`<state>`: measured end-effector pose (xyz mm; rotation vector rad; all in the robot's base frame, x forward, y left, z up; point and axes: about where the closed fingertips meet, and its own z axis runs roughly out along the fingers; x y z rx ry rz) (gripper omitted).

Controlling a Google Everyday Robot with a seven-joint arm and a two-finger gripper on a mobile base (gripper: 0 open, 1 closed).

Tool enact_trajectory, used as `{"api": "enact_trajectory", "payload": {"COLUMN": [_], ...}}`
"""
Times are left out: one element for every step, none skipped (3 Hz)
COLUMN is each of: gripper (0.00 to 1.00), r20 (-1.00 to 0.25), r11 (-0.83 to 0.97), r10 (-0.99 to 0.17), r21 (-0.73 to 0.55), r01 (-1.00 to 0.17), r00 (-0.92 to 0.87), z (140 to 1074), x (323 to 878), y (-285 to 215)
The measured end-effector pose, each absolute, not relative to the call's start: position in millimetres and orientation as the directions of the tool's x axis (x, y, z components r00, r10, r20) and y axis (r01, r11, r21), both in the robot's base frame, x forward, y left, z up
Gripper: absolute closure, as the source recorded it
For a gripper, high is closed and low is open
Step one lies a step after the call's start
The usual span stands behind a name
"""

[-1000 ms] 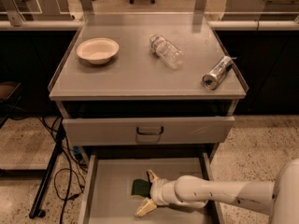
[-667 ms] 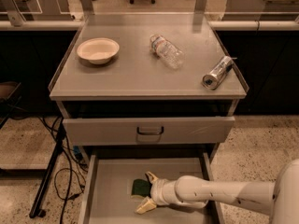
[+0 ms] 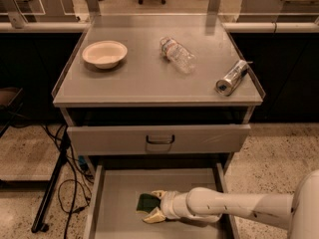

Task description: Pick sponge from middle drawer and place on counter

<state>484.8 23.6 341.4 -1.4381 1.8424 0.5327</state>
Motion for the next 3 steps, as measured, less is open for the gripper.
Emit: {"api": "enact_trajectory", "payload": {"gripper": [0.93, 1.00, 1.00], "r20": [-0.752, -0.752, -0.752], "r11": [0.290, 0.290, 0.290], "r10": [-0.650, -0.650, -0.650], "r21": [-0.110, -0.110, -0.110], "r01": [-0.951, -0.951, -0.951], "r00": [-0.111, -0.111, -0.111], "z": [341.4, 341.5, 343.8], "x": [484.8, 484.8, 484.8], "y": [23.6, 23.6, 23.7]}}
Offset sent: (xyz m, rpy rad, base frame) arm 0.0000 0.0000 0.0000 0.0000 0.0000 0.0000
